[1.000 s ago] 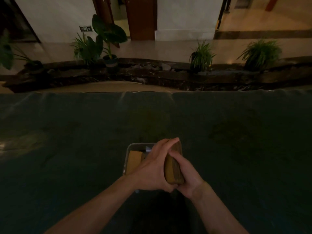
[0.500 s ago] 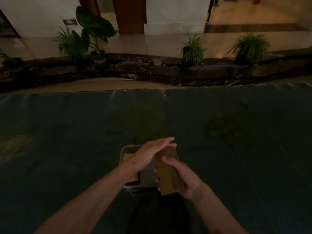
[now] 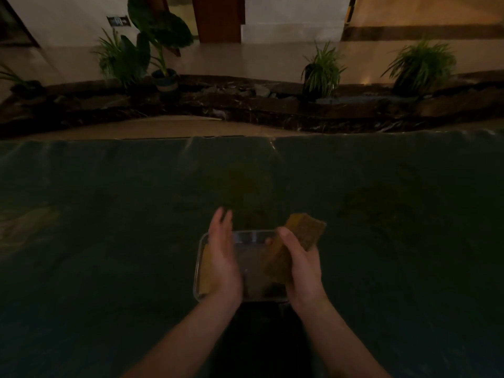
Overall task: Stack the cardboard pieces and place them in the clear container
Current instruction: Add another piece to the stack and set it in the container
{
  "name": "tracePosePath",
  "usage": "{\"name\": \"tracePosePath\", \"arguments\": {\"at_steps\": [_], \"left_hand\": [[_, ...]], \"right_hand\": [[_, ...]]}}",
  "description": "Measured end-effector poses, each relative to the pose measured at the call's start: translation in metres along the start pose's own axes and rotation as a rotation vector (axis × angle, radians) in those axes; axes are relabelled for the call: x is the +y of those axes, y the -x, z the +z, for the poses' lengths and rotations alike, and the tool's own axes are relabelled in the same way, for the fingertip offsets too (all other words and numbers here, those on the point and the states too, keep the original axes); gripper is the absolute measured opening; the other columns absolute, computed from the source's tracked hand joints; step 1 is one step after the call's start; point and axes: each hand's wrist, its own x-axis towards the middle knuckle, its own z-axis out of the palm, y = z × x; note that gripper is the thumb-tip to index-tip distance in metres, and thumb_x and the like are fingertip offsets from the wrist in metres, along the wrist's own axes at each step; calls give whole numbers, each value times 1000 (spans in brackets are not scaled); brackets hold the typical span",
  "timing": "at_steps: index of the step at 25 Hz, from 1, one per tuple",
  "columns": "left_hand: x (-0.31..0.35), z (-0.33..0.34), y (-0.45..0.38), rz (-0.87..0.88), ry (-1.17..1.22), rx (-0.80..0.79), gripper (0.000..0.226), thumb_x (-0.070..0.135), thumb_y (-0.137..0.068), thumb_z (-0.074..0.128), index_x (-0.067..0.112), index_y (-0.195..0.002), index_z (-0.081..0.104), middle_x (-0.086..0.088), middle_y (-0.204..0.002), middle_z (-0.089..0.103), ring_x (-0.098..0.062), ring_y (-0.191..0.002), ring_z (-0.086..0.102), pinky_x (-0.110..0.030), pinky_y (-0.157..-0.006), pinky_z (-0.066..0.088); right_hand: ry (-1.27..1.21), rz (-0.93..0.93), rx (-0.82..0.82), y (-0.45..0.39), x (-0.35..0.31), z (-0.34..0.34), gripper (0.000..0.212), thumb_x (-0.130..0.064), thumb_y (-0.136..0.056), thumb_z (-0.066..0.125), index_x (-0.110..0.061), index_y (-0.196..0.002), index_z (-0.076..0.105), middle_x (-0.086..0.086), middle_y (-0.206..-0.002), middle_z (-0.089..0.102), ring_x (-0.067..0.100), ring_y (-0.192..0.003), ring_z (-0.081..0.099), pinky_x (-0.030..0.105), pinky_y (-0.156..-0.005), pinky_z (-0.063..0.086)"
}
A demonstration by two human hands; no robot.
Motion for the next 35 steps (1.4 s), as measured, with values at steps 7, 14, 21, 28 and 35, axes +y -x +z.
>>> {"name": "tracePosePath", "arguments": {"at_steps": [7,14,21,28,35], "left_hand": [[-10,35,11,-558,1106,-42,60,66,-87,47,28,-130,64,-20,-123,69,-46,-104,68,-58,-73,57],[-8,44,-7,-579,1036,-84,66,71,-86,43,28,-134,62,-18,-127,68,-42,-113,64,-54,-80,53],[-1,15,-23,-196,303,-356,85,61,-65,77,45,-142,45,-9,-141,58,-28,-124,59,-49,-98,47],[7,13,-28,33,-311,-552,48,35,-73,82,48,-116,66,11,-127,62,-11,-122,56,-34,-93,55],[-3,15,-25,-22,-236,-464,44,23,-78,81,44,-115,69,9,-126,66,-8,-118,60,-34,-93,55]], "right_hand": [[252,-337,53,4,10,22,48,-19,-75,81,-29,-116,59,-11,-104,74,6,-98,71,22,-79,59],[427,-363,3,1,0,26,66,-45,-59,79,-39,-120,55,-18,-110,70,0,-104,67,24,-87,53],[567,-107,-169,-13,-2,-3,78,-43,-58,84,-44,-128,51,-9,-129,62,-1,-111,62,25,-89,52],[587,35,-319,-21,17,-18,84,-19,-64,86,-45,-133,44,-14,-122,67,7,-115,63,44,-100,53],[589,67,-329,-29,13,-25,84,-10,-63,87,-44,-127,45,-8,-118,70,9,-110,67,36,-91,58]]}}
